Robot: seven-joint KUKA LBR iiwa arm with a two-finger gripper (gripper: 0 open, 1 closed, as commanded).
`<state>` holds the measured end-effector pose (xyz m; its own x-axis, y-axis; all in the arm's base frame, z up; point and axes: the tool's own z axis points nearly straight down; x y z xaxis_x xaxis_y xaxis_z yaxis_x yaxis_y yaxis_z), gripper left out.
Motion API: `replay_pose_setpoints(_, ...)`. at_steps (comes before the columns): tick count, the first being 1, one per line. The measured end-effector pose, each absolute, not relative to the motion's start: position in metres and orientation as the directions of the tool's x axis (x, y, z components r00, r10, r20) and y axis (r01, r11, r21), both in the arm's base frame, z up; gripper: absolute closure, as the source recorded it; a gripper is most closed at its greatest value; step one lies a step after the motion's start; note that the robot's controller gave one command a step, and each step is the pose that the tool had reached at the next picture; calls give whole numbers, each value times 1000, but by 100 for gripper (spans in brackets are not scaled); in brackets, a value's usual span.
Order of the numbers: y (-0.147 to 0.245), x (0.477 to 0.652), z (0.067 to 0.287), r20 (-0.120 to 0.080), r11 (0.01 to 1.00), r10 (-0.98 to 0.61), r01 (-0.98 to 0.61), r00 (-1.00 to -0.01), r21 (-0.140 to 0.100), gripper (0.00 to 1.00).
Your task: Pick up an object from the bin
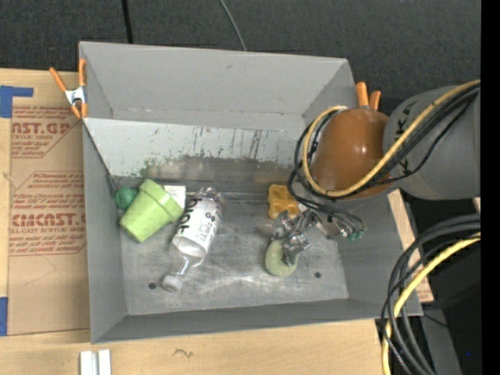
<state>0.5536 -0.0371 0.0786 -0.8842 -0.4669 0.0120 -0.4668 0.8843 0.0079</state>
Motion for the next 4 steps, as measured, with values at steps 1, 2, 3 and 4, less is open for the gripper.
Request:
replay_pose_setpoints(1, -37, 554, 79, 11, 884, -467, -467, -884, 8, 100)
replay_pose_setpoints(2, -45, 544, 210, -3, 889, -458, -458, -889, 0, 100)
replay_pose_setpoints(3, -45, 544, 209, -3, 889, -458, -459, -889, 0, 100)
replay_pose_setpoints(4, -45, 537, 198, -3, 897, -443, -443, -897, 0, 100)
